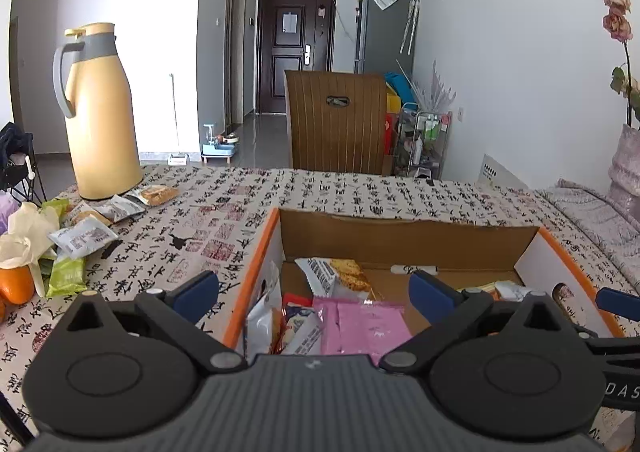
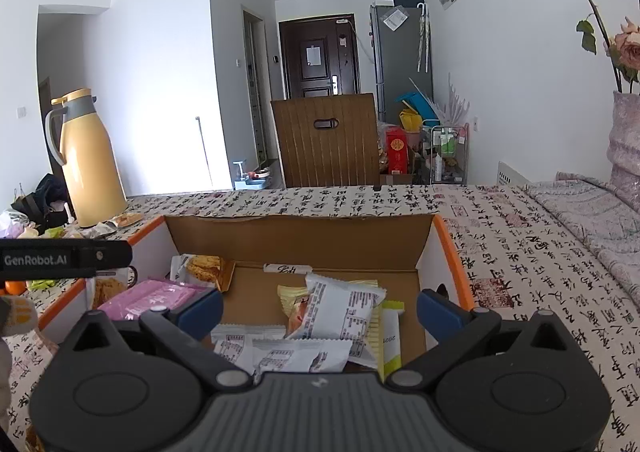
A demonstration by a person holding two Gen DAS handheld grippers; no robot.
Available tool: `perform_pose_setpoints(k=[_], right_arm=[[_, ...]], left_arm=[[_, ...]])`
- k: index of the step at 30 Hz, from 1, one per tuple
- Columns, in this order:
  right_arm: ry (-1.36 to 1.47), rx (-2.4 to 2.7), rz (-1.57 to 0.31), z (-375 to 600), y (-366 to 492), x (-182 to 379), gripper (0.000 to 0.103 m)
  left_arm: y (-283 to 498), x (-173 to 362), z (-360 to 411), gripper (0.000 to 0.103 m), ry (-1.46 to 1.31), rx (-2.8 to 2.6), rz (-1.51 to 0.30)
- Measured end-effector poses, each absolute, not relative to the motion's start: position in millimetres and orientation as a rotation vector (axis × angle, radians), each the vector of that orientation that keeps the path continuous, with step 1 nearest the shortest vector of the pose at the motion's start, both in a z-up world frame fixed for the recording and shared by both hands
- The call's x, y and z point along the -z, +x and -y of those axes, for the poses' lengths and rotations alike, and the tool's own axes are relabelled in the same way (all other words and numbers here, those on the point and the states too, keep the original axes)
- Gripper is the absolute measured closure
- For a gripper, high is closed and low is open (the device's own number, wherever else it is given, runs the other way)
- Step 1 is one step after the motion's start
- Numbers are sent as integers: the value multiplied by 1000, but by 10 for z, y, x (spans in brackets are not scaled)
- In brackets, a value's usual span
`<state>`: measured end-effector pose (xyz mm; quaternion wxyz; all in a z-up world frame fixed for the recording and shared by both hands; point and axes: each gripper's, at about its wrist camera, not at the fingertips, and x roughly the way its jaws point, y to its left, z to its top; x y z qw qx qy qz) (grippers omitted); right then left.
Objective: Organize snacks
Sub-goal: 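Lower both white packets into the red box and open both tools, then move both open tools from the box back to the snack pile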
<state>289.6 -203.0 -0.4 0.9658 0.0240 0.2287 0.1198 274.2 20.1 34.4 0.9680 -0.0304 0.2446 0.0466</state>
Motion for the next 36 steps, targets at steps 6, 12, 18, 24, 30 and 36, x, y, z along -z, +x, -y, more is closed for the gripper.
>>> perform_pose_setpoints(k=[6, 12, 18, 24, 30, 36], right_arm=[[33, -236, -420, 2042, 2726, -174, 0], [25, -243, -399, 2051, 2488, -301, 0], [16, -249, -395, 2059, 2230, -351, 0], [11, -254, -402, 2061, 2000, -339, 0], [22, -261, -412, 2089, 1769, -301, 0], [28, -268, -431, 2110, 1544, -234, 0]], left_arm=[[2584, -522, -180, 0, -55, -93, -458], [2378, -633, -175, 0, -50, -90, -441], [2145, -681, -163, 0, -45, -88, -436], [1909, -668, -171, 0, -49, -94, -445], [1679, -617, -212, 0, -50, -89, -456], [1454, -533, -260, 0, -58, -83, -467]])
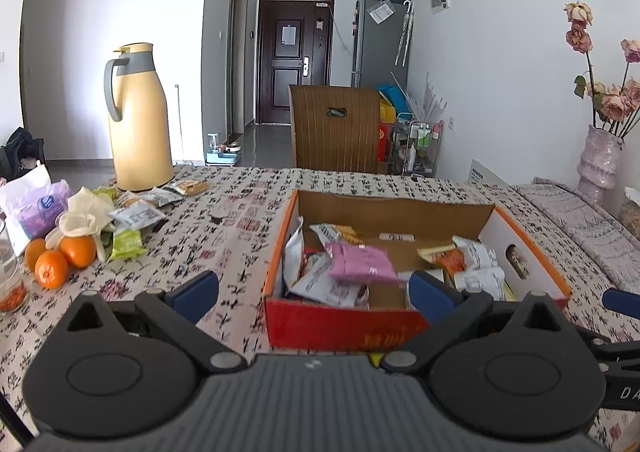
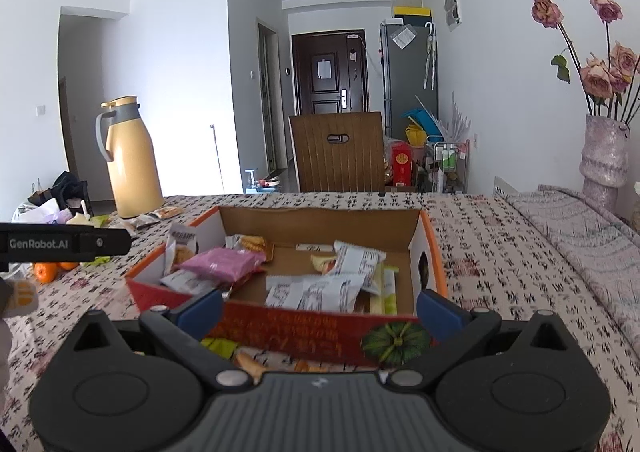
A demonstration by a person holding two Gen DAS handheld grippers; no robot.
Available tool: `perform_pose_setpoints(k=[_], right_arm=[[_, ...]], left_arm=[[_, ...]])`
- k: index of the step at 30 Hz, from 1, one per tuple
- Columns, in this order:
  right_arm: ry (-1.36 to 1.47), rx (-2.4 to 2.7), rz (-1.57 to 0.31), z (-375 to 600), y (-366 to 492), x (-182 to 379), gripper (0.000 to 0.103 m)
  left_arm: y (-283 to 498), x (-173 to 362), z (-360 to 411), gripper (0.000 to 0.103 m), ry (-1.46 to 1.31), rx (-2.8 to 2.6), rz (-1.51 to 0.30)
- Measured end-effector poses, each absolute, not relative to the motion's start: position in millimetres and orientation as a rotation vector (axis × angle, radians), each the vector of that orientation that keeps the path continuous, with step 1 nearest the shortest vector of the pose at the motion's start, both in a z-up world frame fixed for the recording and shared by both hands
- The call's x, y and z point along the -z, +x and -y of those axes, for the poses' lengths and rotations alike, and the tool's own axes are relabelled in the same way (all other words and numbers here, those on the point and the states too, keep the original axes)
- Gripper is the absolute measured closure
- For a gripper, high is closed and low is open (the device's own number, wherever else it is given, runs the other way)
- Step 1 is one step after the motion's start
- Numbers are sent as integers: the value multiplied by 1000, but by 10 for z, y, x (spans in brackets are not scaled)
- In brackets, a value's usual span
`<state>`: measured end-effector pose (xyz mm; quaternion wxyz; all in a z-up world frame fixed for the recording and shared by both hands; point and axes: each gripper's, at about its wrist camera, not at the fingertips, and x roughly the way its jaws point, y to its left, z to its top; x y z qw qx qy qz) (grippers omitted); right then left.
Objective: Organize snacks
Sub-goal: 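Move both open tools from the box back to the snack pile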
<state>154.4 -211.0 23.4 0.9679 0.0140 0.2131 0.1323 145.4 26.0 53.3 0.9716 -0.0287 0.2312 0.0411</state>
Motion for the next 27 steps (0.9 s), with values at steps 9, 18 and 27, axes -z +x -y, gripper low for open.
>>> perform_pose_setpoints(k=[9, 18, 27], right_arm=[[18, -275, -459, 2138, 1273, -125, 0], [7, -283, -483, 2152, 1061, -8, 0], [2, -267, -550, 2173, 935, 178, 0]], left_arm=[[1112, -375, -287, 0, -56, -73, -478], [928, -147, -399, 0, -67, -66, -535], [799, 16, -469, 0, -98, -50, -578]])
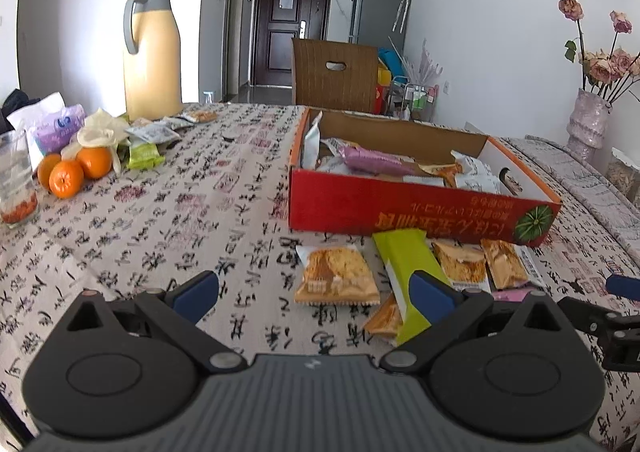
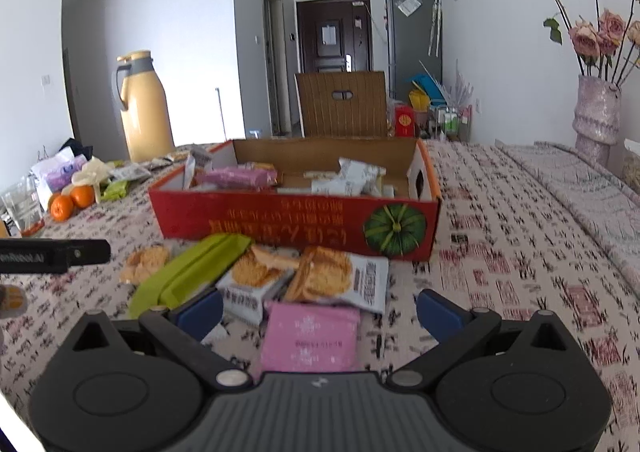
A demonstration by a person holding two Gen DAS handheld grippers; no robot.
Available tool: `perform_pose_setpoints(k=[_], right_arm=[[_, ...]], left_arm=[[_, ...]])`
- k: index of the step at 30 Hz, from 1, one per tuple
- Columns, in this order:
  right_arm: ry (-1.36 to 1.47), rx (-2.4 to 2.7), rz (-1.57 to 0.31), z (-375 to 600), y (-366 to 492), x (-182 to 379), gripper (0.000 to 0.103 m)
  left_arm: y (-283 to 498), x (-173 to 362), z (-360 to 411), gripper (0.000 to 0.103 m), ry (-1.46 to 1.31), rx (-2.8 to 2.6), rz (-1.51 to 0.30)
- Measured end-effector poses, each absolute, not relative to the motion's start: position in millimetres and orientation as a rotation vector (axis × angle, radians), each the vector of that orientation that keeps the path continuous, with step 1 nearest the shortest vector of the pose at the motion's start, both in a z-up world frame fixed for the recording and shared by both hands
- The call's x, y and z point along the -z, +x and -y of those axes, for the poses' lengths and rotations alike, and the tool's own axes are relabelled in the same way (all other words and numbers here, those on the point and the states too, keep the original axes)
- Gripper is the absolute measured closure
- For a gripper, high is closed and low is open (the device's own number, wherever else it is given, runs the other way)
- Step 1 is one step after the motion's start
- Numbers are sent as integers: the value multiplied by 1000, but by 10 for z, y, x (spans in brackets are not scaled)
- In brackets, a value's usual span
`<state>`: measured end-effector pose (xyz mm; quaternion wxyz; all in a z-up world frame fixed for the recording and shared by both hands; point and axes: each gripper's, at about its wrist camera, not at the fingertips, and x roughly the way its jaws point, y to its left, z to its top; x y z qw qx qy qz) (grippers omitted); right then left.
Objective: Organize snacks
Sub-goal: 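Move both open tools from the box back to the snack pile, then grasp the pink snack packet with the right tool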
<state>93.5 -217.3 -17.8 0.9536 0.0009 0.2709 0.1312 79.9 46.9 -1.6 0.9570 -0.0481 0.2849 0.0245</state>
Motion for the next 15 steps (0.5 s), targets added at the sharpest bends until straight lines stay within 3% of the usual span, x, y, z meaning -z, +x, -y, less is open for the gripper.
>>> perform_pose_setpoints(k=[13, 15], right_arm=[[-21, -270, -613, 2091, 1011, 370, 3], [-25, -269, -630, 2058, 1069, 415, 11]], left_arm=[[808, 80, -418, 0, -101, -30, -606], [810, 79, -410, 0, -98, -30, -607]])
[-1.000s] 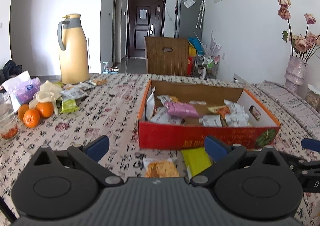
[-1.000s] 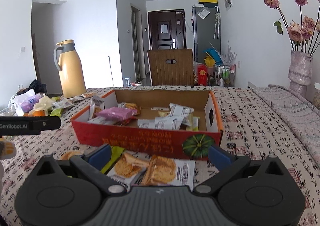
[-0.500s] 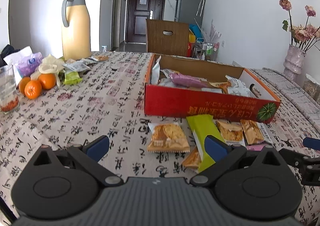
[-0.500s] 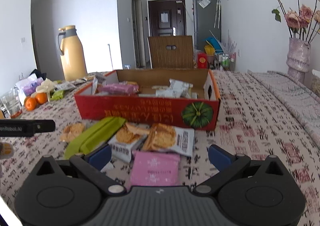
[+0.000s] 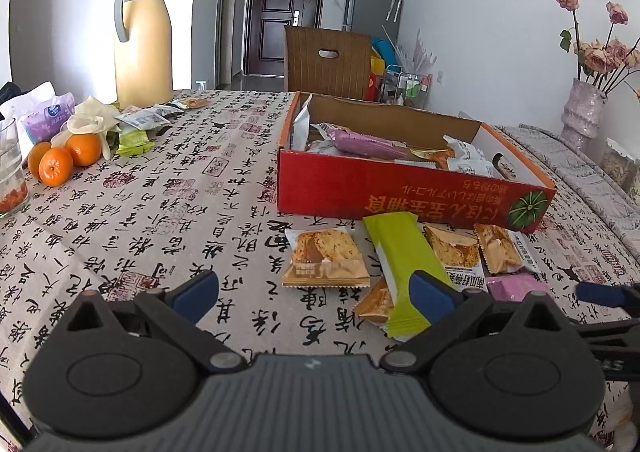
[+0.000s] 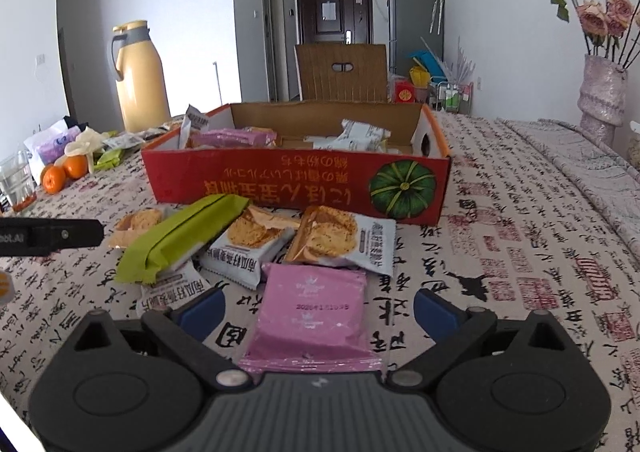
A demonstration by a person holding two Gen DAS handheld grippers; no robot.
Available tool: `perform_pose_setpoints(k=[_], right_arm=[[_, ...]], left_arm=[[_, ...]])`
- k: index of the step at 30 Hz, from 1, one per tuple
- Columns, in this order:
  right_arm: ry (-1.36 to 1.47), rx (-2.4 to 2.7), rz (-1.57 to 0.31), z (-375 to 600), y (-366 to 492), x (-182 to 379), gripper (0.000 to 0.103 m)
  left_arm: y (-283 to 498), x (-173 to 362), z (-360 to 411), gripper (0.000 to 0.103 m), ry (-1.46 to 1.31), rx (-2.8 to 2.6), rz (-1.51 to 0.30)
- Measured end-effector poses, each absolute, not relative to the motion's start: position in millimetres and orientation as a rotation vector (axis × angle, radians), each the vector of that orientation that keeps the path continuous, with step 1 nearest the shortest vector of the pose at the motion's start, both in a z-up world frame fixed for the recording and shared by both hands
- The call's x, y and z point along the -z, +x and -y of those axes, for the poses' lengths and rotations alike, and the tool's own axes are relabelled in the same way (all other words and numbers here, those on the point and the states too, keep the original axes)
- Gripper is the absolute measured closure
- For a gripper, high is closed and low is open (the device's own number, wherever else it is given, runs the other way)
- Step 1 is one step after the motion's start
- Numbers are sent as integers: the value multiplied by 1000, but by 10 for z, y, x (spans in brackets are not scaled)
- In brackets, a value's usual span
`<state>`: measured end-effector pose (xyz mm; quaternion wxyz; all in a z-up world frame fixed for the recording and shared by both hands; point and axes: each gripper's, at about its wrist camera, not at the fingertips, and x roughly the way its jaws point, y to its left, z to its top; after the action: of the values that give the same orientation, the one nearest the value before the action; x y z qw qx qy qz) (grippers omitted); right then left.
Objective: Organize snacks
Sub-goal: 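Grasp the pink snack packet with the right tool, then grasp the green snack bar with the left tool while the right tool holds the pink packet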
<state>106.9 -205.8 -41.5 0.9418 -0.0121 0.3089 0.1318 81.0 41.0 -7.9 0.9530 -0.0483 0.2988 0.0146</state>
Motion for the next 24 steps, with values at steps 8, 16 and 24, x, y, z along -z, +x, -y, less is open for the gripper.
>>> perform_pose_setpoints(k=[8, 16, 24], right_arm=[[-12, -257, -685, 1974, 1247, 539, 40], [-24, -270, -658, 1989, 1174, 527, 42], [22, -238, -600, 2206, 1142, 385, 42]], left_arm=[[835, 82, -391, 0, -97, -28, -615], [905, 69, -331, 0, -89, -22, -626], [1080, 9, -231, 0, -97, -7, -643]])
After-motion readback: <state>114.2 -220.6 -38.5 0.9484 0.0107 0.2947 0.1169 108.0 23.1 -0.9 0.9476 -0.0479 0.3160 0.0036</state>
